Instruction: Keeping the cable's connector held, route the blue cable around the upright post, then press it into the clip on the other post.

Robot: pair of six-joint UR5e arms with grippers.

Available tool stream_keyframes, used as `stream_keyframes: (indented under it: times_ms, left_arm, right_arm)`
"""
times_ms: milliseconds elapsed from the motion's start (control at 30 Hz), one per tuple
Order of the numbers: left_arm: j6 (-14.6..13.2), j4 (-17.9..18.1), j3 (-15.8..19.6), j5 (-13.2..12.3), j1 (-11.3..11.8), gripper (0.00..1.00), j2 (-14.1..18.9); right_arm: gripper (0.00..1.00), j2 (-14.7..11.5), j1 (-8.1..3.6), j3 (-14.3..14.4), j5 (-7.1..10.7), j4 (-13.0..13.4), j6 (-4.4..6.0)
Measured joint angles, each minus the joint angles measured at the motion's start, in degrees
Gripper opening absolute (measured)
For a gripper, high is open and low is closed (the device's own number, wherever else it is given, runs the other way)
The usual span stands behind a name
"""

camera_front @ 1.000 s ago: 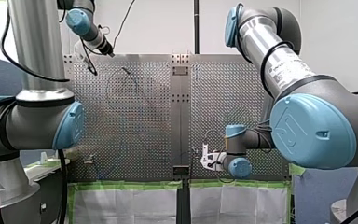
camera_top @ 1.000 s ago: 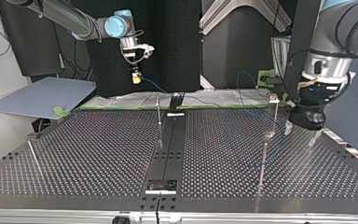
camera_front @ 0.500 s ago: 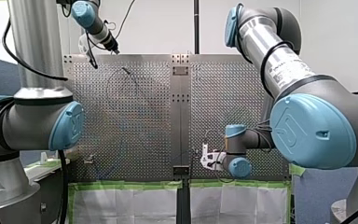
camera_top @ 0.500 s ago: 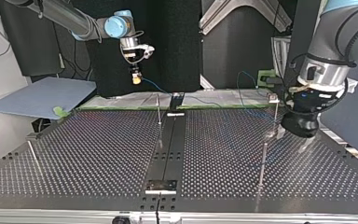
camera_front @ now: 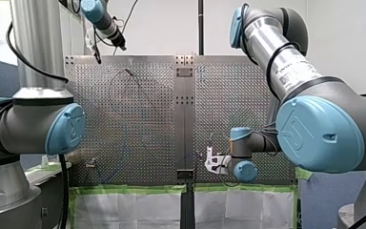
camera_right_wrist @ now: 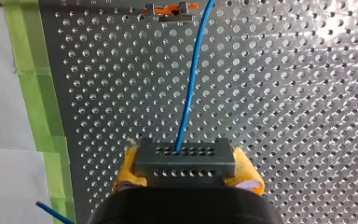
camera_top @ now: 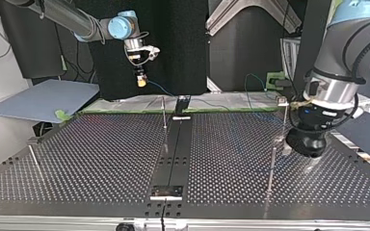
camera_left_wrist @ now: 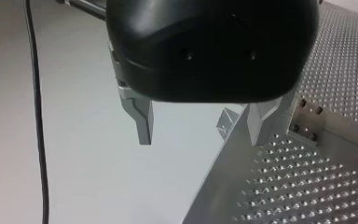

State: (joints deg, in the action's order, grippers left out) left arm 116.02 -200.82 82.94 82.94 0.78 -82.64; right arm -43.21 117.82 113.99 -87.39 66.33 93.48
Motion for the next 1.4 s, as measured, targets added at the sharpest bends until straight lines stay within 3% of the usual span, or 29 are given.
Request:
stream_keyframes:
  times_ms: [533, 1033, 1233, 1400]
  left_arm:
    - [-8.02, -0.52, -0.86, 6.96, -3.89, 1.00, -2.89]
    - [-15.43, -2.03, -0.87, 7.71, -6.38, 1.00, -2.95]
    - [-15.88, -4.03, -0.86, 8.11, -7.55, 1.00, -3.56]
    - [-15.45, -5.26, -0.83, 9.90, -7.83, 1.00, -4.27]
  right_arm:
    - [0.00, 0.00, 0.00, 0.00, 0.01, -0.27, -0.21]
    - [0.00, 0.00, 0.38, 0.01, 0.01, -0.31, -0.19]
    - [0.00, 0.00, 0.54, 0.01, 0.01, -0.31, -0.15]
    - [0.00, 0.00, 0.65, 0.00, 0.01, -0.31, -0.13]
